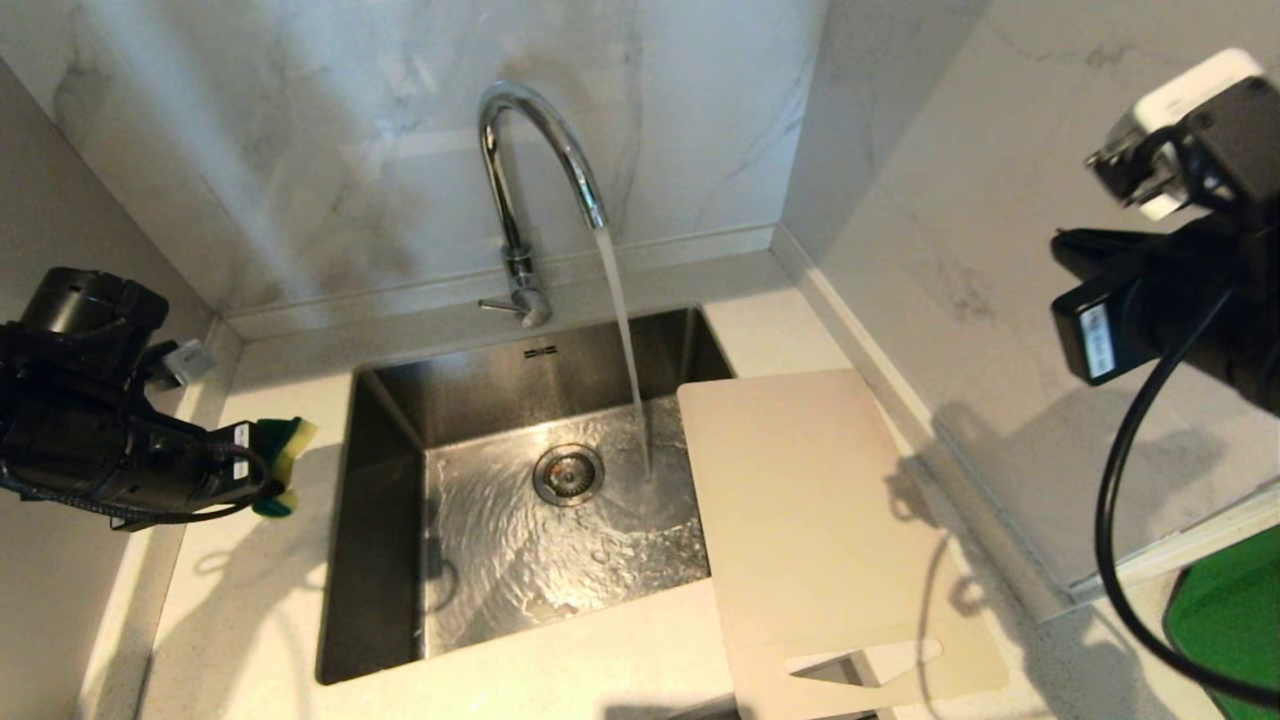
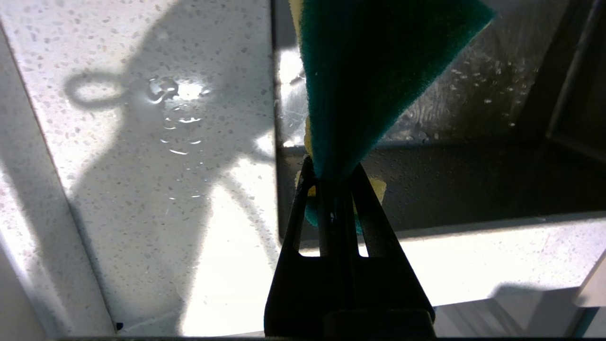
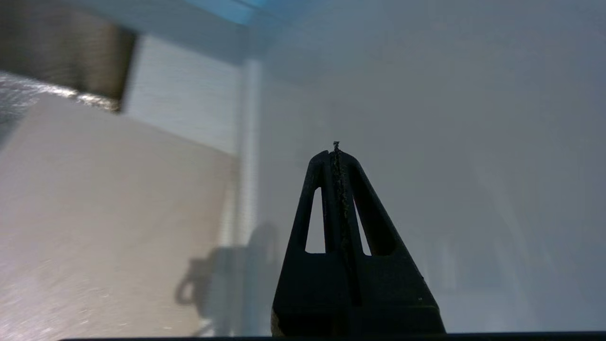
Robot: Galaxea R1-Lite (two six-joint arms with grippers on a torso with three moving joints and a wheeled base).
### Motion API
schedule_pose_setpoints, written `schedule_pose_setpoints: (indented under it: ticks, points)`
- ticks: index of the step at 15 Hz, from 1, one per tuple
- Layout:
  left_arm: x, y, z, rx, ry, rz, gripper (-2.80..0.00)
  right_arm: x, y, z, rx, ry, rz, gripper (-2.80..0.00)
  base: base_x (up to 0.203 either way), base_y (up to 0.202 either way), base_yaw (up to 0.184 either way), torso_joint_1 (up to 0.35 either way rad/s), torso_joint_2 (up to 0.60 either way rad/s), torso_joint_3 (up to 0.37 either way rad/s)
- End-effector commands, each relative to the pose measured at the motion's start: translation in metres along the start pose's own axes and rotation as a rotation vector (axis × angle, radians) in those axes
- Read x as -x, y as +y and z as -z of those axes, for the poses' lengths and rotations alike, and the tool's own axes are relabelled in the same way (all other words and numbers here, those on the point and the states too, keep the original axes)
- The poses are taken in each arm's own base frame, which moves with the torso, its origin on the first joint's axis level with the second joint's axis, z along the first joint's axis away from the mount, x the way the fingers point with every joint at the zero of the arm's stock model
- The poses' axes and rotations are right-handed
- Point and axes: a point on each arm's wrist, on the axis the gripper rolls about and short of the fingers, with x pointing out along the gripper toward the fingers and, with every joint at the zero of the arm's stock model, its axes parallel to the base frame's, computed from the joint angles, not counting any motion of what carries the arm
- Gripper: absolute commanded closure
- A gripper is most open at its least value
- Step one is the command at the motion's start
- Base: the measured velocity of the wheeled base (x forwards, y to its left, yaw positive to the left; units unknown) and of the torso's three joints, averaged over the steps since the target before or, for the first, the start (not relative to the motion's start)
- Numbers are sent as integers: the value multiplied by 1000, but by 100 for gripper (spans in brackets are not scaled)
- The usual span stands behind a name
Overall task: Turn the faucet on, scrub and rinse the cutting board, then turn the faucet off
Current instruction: Put down the cleaning cloth
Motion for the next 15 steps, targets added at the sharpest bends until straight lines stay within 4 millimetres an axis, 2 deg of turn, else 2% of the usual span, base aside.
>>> schedule_pose_setpoints:
  ticks: [1, 4, 6, 8, 11, 13, 15]
  points:
    - [0, -2, 1, -3, 4, 5, 0, 14, -37, -12, -47, 10, 106, 0, 0, 0, 0, 0, 0, 0]
    - [0, -4, 2, -9, 6, 10, 0, 38, -61, -16, -127, 27, 145, 0, 0, 0, 0, 0, 0, 0]
    - [0, -4, 2, -9, 7, 12, 0, 60, -66, -19, -209, 29, 91, 0, 0, 0, 0, 0, 0, 0]
    - [0, -5, 2, -6, 7, 13, 0, 83, -64, -20, -309, 14, 13, 0, 0, 0, 0, 0, 0, 0]
    - [0, -5, 3, 0, 9, 14, 0, 107, -58, -16, -519, 41, -109, 0, 0, 0, 0, 0, 0, 0]
    - [0, -5, 4, 3, 11, 13, 0, 120, -50, -7, -619, 89, -149, 0, 0, 0, 0, 0, 0, 0]
    - [1, -5, 4, 3, 11, 13, 0, 137, -40, 8, -631, 112, -145, 0, 0, 0, 0, 0, 0, 0]
